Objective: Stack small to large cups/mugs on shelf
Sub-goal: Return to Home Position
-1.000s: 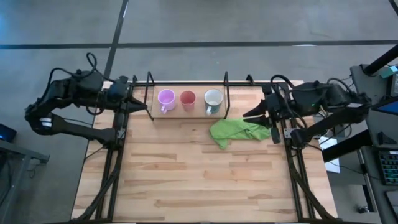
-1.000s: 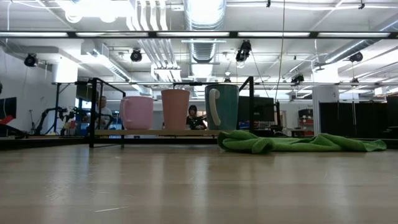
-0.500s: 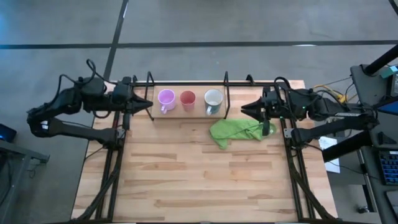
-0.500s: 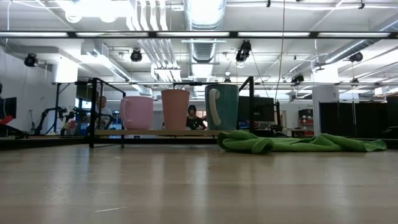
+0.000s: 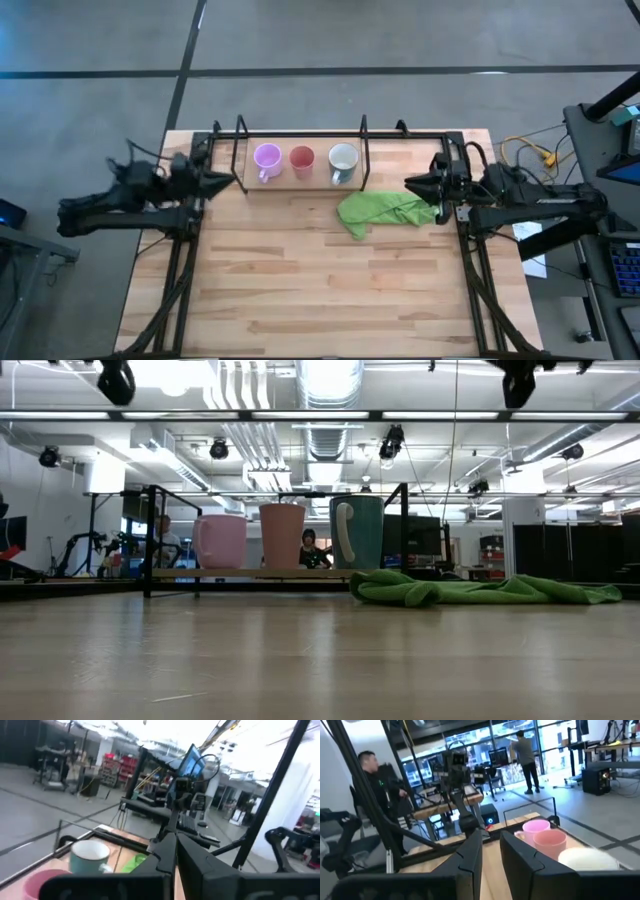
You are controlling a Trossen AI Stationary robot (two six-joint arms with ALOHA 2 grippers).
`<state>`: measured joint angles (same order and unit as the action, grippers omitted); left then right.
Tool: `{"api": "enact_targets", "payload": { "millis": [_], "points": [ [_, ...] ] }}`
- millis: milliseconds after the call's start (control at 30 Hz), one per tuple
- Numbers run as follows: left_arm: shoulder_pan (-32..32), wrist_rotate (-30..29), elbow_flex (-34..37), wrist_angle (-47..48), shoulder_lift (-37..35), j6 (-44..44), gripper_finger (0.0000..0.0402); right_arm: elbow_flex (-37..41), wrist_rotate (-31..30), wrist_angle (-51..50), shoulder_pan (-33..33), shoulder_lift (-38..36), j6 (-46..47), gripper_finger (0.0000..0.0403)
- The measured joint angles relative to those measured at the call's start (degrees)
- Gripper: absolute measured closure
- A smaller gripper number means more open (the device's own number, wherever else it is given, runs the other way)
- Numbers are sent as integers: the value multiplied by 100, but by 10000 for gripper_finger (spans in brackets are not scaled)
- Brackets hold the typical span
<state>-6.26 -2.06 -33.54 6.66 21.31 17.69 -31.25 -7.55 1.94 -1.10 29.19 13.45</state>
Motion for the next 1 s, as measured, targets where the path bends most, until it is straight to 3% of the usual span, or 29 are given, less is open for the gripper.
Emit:
{"api": "enact_targets", "payload": {
  "millis": [100,333,600,1000],
  "points": [
    [4,4,674,-1021,-192,9,402,426,-2,45,0,-226,73,339],
    [4,-11,1410,-1134,-318,492,402,1289,-156,265,0,-773,304,339],
    [4,21,1615,-1231,-383,-64,402,2272,-254,925,0,-1576,478,339],
    [4,262,2594,-1664,-1452,212,402,2622,-313,786,0,-2562,112,339]
  ]
}}
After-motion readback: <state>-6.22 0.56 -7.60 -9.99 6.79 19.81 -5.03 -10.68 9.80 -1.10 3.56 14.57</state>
